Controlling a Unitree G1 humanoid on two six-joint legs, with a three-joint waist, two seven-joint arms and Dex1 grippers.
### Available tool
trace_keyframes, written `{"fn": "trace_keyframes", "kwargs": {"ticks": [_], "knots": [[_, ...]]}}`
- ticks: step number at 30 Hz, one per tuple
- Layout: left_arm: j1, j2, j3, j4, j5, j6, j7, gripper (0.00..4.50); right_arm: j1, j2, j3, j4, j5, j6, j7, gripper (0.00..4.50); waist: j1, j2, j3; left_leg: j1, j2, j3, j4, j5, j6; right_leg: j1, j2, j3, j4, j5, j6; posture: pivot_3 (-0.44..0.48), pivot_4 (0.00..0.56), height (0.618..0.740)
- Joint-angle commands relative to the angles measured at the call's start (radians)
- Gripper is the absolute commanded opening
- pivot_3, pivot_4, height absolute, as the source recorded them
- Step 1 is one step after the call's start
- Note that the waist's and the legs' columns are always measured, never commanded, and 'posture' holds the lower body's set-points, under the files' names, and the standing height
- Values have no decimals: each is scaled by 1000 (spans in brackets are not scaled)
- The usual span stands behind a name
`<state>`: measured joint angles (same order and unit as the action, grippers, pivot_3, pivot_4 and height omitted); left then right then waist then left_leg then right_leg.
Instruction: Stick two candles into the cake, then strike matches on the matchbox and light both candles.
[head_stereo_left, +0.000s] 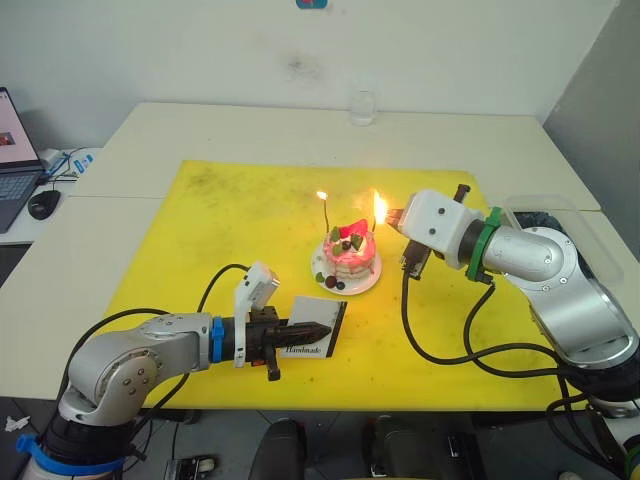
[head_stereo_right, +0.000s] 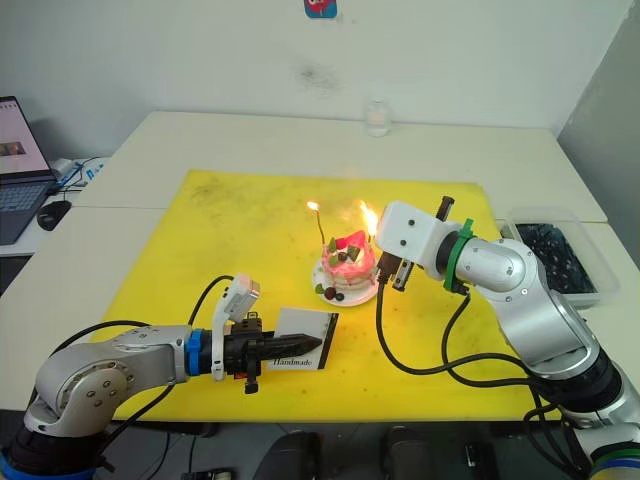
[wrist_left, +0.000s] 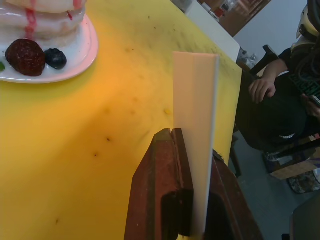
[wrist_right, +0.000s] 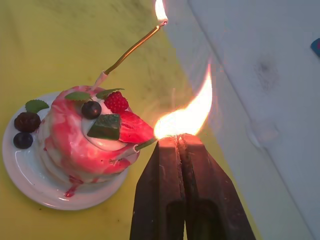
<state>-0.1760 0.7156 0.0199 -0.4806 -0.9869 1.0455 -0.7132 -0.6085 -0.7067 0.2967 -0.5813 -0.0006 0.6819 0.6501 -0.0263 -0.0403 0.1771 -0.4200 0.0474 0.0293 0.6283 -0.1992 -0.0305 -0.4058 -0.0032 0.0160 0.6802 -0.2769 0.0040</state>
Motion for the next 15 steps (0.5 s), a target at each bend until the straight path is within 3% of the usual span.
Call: {"fn": "trace_keyframes", "kwargs": {"ticks": [1, 15], "knots": [[-22, -13, -14, -12, 9, -21, -18, 0, -21, 10, -6, -1, -25, -27, 1, 17, 0, 0, 0, 0, 0, 0, 0, 0, 0, 0, 0, 0, 0, 0, 0, 0, 150, 740], [-5, -27, -15, -32, 19, -28, -23, 0, 3, 26, -10, -15, -50, -36, 20, 17, 0, 0, 0, 0, 0, 0, 0, 0, 0, 0, 0, 0, 0, 0, 0, 0, 150, 740]]}}
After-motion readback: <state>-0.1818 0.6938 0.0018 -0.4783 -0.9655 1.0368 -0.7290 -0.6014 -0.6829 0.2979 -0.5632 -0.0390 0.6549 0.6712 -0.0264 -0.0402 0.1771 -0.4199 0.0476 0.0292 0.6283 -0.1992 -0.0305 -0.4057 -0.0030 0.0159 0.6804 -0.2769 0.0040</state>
